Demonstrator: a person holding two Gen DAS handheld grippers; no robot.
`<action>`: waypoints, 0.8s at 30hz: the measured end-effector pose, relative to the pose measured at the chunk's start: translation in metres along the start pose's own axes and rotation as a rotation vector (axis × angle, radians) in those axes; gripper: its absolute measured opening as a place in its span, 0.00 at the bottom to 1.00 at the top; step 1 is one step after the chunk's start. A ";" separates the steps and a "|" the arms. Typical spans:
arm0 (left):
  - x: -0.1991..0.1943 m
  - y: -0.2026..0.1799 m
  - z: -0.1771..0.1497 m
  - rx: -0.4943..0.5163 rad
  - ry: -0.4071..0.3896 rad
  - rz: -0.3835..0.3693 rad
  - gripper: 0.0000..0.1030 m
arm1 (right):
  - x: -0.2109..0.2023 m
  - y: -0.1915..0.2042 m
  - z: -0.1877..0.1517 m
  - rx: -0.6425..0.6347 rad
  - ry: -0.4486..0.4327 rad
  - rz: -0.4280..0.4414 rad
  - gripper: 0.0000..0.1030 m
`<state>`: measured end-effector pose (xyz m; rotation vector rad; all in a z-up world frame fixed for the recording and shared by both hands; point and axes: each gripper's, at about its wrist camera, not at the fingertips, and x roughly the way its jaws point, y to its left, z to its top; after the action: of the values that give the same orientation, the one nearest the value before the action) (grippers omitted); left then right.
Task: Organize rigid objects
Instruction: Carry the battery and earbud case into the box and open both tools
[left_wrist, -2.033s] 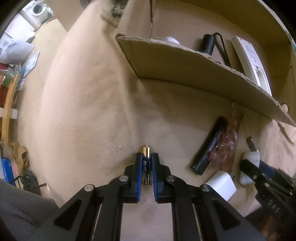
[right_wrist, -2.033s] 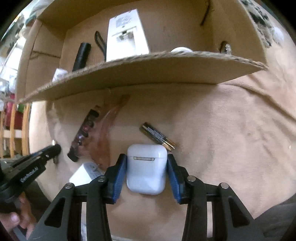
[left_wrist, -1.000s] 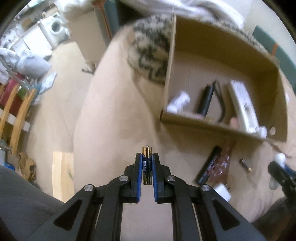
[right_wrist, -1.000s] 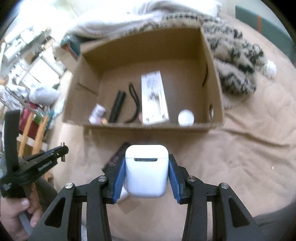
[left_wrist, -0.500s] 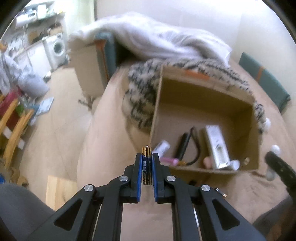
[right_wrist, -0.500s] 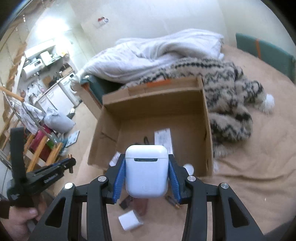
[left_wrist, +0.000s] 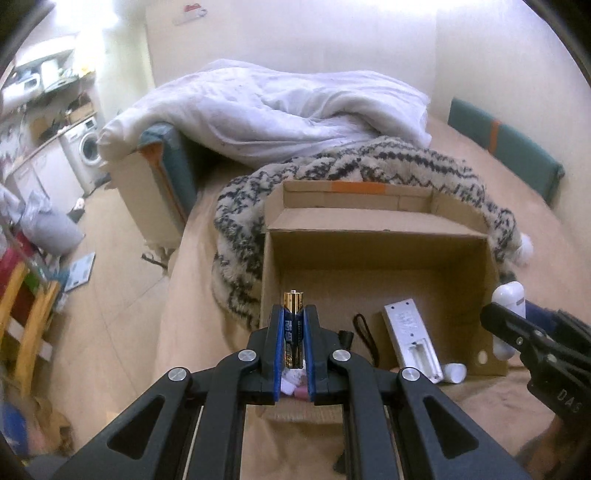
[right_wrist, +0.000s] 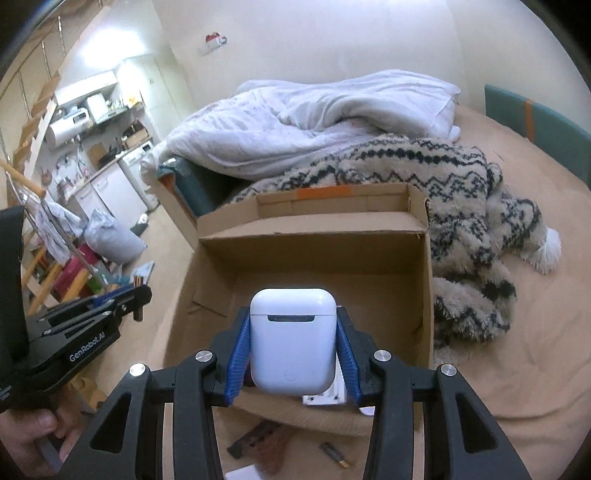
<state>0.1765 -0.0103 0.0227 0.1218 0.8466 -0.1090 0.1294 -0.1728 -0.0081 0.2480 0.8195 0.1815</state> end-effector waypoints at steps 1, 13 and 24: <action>0.009 -0.004 -0.001 0.014 0.009 0.004 0.09 | 0.006 -0.003 -0.002 0.012 0.015 -0.002 0.44; 0.070 -0.019 -0.032 0.067 0.109 -0.013 0.09 | 0.059 -0.019 -0.028 0.104 0.218 -0.011 0.44; 0.085 -0.020 -0.040 0.066 0.174 -0.021 0.09 | 0.073 -0.022 -0.036 0.110 0.286 -0.028 0.44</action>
<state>0.2003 -0.0279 -0.0688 0.1863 1.0181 -0.1471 0.1530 -0.1699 -0.0895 0.3185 1.1181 0.1472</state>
